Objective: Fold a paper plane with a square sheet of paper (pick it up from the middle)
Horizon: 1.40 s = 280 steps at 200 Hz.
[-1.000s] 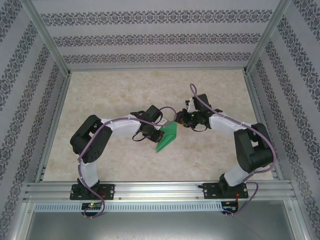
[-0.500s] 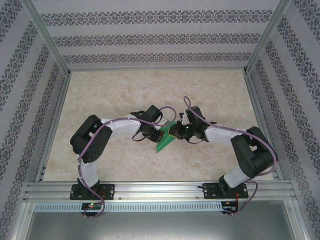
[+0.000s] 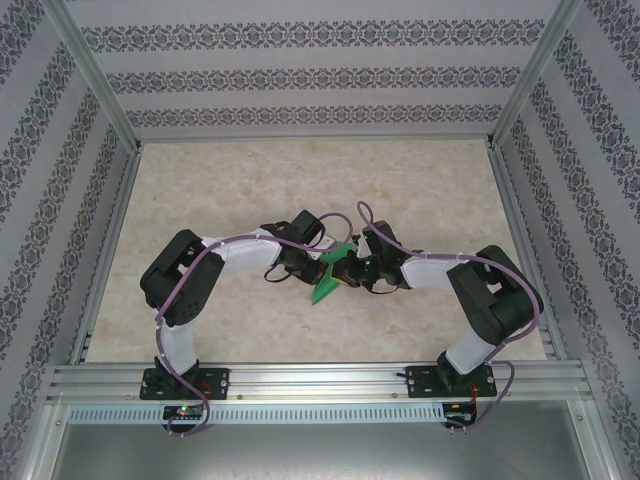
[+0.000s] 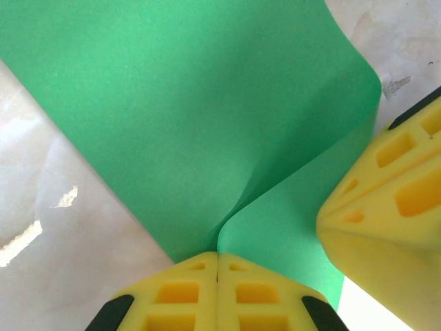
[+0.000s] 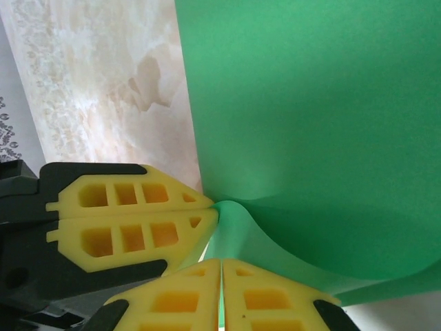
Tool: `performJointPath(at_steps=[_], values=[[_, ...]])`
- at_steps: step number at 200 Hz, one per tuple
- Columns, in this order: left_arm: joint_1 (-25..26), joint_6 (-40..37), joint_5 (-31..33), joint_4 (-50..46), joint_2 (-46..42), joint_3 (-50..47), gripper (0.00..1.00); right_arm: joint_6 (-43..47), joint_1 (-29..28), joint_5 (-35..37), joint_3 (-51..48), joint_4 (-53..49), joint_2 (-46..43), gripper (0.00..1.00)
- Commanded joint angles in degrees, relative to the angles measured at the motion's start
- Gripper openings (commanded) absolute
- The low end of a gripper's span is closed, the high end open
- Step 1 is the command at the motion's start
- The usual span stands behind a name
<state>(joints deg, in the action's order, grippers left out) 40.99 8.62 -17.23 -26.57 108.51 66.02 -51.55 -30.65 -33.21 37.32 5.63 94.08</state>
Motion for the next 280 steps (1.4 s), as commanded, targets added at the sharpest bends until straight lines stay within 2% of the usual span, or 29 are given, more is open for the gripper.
performJointPath(at_steps=[1, 91, 156, 199, 239, 280], values=[[-0.7, 0.3, 0.2, -1.8, 0.3, 0.4, 0.02, 0.7, -0.4, 1.1, -0.4, -0.3, 1.0, 0.10], [-0.6, -0.6, 1.3, -2.7, 0.6, 0.1, 0.02, 2.7, 0.4, 3.6, -0.6, -3.0, 4.6, 0.10], [-0.6, -0.5, 1.3, -2.9, 0.2, 0.0, 0.02, 2.1, 2.8, 2.5, 0.4, -3.9, -3.8, 0.12], [-0.6, -0.6, 1.2, -2.7, 0.2, -0.1, 0.02, 2.5, 3.9, 1.6, 1.4, -2.6, 0.0, 0.12], [-0.6, -0.6, 1.4, -2.8, 0.0, -0.3, 0.02, 4.6, 4.2, 6.1, 2.3, -7.8, 4.2, 0.11], [-0.6, -0.4, 1.3, -2.4, 0.0, -0.7, 0.02, 5.2, 4.7, 4.3, 3.3, -9.5, 0.1, 0.12]])
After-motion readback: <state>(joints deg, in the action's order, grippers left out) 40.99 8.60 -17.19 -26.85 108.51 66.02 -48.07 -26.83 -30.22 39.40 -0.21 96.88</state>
